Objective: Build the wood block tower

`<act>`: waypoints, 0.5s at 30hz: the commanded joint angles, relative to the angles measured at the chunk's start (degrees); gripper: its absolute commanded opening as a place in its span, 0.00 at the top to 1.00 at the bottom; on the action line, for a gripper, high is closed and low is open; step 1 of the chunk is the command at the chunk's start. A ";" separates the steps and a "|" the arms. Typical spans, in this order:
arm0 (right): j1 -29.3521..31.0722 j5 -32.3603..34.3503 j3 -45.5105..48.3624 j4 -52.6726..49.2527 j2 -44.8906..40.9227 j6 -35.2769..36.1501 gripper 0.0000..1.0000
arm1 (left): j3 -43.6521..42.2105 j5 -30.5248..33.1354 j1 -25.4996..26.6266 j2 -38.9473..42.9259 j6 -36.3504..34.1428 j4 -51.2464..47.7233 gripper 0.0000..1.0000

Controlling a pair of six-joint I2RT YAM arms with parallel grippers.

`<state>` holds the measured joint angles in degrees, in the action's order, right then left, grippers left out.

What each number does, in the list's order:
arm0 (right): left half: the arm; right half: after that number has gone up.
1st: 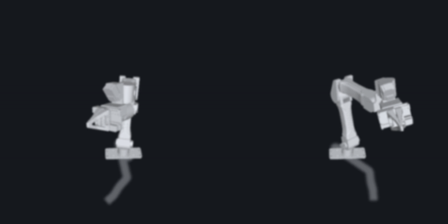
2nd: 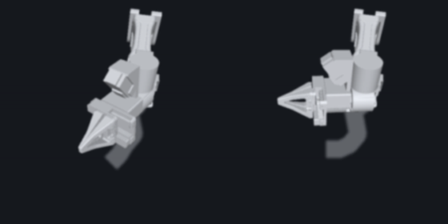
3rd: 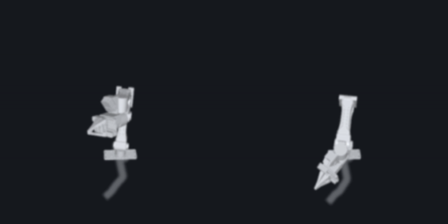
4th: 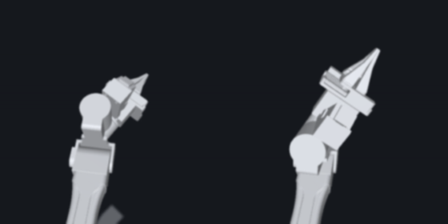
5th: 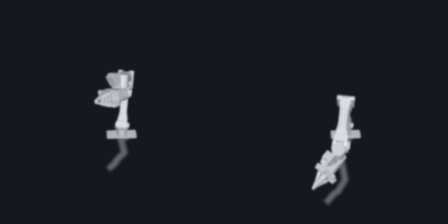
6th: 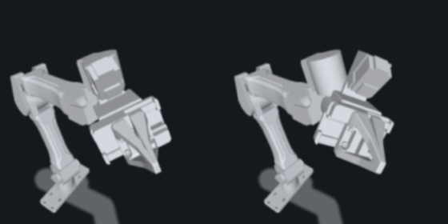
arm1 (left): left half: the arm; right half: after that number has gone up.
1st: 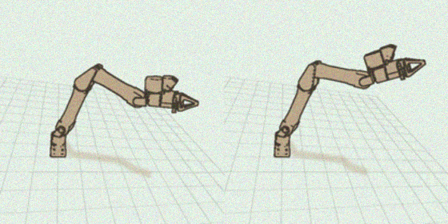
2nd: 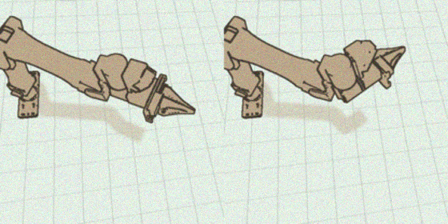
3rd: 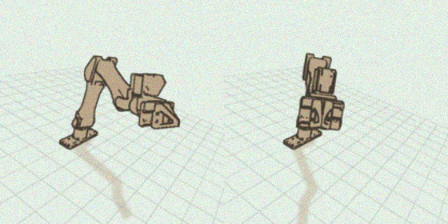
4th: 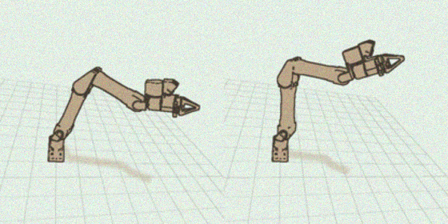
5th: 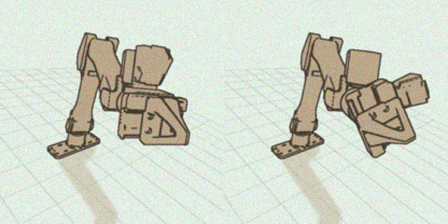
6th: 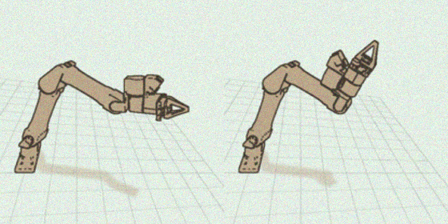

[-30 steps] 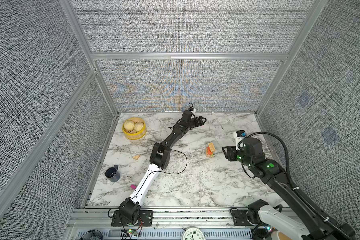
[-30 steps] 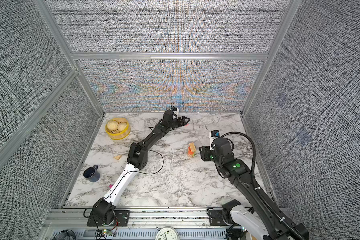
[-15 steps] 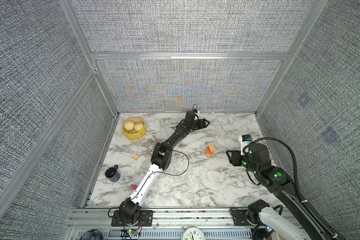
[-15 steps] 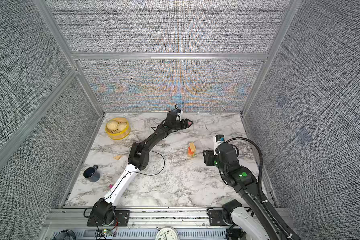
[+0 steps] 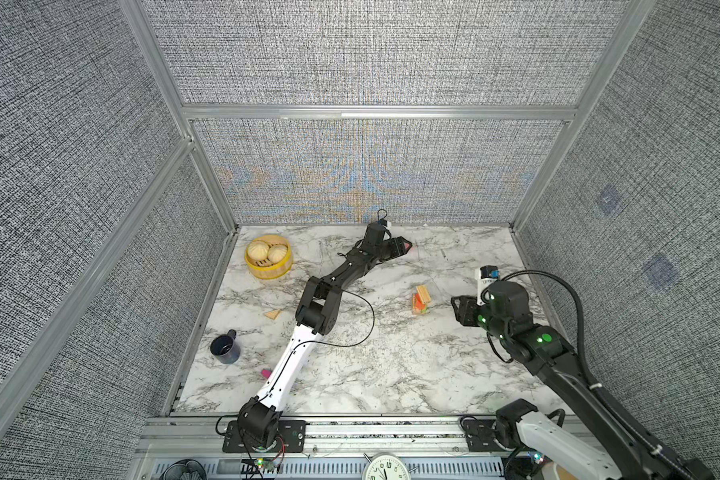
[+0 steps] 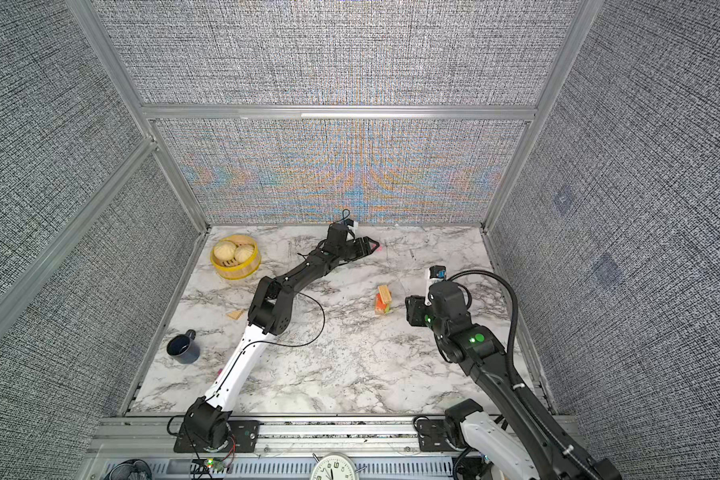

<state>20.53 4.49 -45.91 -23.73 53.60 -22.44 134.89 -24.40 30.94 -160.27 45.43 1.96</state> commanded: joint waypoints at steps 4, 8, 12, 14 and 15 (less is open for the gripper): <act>-11.94 -19.64 -13.02 10.36 20.20 -7.97 0.45 | -17.17 4.00 -0.83 14.41 -6.87 0.91 0.24; -17.81 -32.92 -27.88 12.43 38.09 -10.20 0.45 | -30.30 6.43 -1.49 25.01 -9.45 4.81 0.21; -21.17 -47.26 -45.65 9.45 56.05 -12.76 0.45 | -42.24 8.83 -1.66 34.31 -10.35 8.90 0.20; -21.82 -50.81 -54.06 6.74 64.42 -12.28 0.46 | -47.85 10.09 -1.62 38.45 -10.54 10.68 0.20; -21.85 -51.49 -57.78 5.43 67.15 -11.82 0.46 | -50.04 10.89 -1.62 40.23 -10.71 11.32 0.20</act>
<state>-0.91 -36.49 -97.23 -14.57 115.87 -33.39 88.62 -16.19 29.12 -123.07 36.49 9.39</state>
